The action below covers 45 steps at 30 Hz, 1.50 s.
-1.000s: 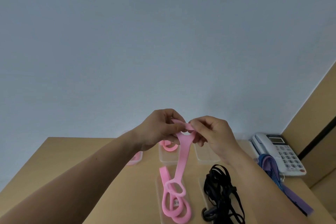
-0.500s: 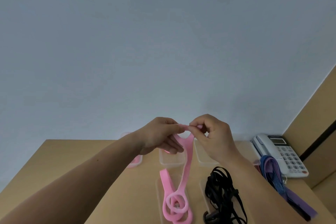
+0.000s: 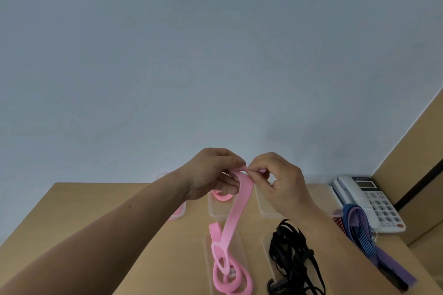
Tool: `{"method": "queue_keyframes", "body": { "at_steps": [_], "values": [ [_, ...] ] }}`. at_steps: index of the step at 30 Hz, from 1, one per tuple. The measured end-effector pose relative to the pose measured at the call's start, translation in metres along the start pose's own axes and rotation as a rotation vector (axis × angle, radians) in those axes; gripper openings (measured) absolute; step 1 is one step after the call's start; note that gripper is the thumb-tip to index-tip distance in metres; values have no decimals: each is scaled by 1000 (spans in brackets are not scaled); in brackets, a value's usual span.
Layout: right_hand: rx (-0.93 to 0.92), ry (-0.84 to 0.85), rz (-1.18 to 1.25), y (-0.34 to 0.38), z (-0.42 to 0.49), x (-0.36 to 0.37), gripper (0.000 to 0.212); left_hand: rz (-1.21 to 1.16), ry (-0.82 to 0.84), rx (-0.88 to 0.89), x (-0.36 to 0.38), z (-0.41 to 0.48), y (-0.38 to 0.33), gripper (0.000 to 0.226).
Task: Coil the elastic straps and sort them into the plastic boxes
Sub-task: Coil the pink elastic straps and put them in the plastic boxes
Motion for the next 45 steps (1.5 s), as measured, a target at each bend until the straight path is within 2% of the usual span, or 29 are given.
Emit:
{"method": "queue_keyframes", "body": {
  "at_steps": [3,7,10,12,14,17,19,23,28,32,37,39,45],
  "values": [
    [65,-39,74,2,-1,-1,12,26,-25,20,-1,0,2,7],
    [523,-140,377,2,0,1,19,115,-116,154,-2,1,5,16],
    [662,-120,575,2,3,3,8,274,-202,310,0,-1,4,24],
    [651,-118,569,3,4,2,4,312,-215,350,0,-2,4,35],
    [617,-134,535,4,6,2,8,304,-219,315,0,-2,4,45],
    [555,-139,532,7,7,2,18,270,-164,232,-2,-2,4,27],
    [525,-119,503,7,7,1,25,246,-118,186,-2,-4,3,23],
    [445,-62,324,7,5,1,33,156,-51,143,-3,-4,3,13],
    [319,-50,205,7,3,3,38,20,10,100,0,-8,0,23],
    [381,-61,280,8,0,4,41,8,-68,113,0,-8,4,19],
    [511,-83,577,12,2,1,22,17,-151,210,2,-10,5,15],
    [571,-67,668,13,4,0,24,44,-184,271,2,-11,5,9],
    [601,-85,693,17,4,2,14,264,-315,402,6,-16,6,7]
  ]
}}
Point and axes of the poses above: each hand's wrist, its own z-axis towards the middle knuckle, its own x-axis out of the palm, y = z × x, the point moved 1 cm from there along z, towards the middle knuckle, and after that the axes turned 14 degrees about z, right-handed, at the moved point
